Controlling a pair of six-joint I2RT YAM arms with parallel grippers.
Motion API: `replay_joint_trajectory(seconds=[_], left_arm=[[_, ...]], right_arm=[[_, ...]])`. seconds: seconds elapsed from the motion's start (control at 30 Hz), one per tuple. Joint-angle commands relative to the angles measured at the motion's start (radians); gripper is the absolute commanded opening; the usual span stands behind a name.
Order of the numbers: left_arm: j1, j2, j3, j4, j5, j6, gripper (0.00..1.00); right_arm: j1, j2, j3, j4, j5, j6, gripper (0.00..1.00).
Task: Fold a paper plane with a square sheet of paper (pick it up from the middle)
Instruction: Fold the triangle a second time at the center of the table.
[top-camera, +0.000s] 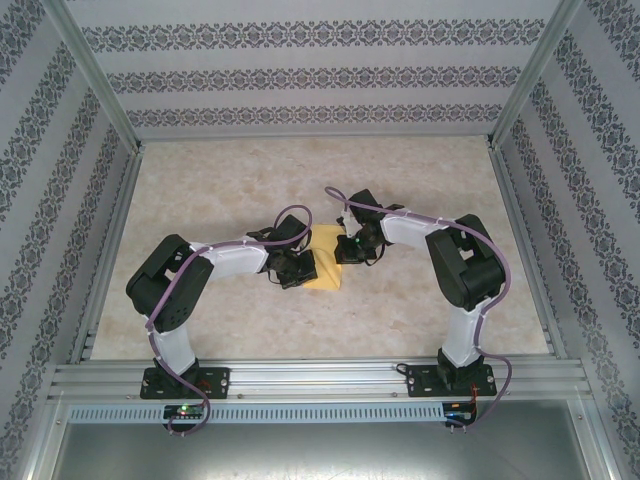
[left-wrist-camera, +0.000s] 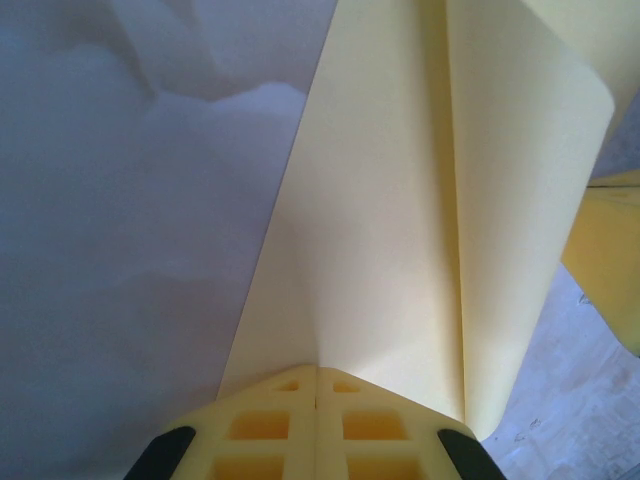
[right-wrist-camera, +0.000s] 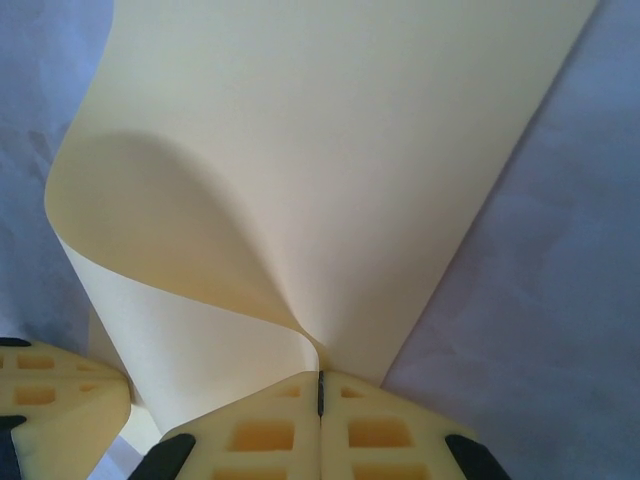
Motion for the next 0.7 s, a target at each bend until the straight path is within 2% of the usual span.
replay_joint_trajectory(seconds=[0.0, 0.23, 0.67], left_arm=[[-0.008, 0.028, 0.012, -0.059, -0.020, 0.023, 0.04], [-0.009, 0.028, 0.011, -0.060, -0.023, 0.021, 0.04], [-0.009, 0.029, 0.015, -0.062, -0.022, 0.025, 0.04]], right_arm=[[-0.003, 0.026, 0.022, -0.011, -0.013, -0.020, 0.06], [0.002, -0.048, 0.010, 0.008, -0.006, -0.021, 0.06], [0.004, 0.017, 0.029, -0.013, 0.005, -0.032, 0.06]])
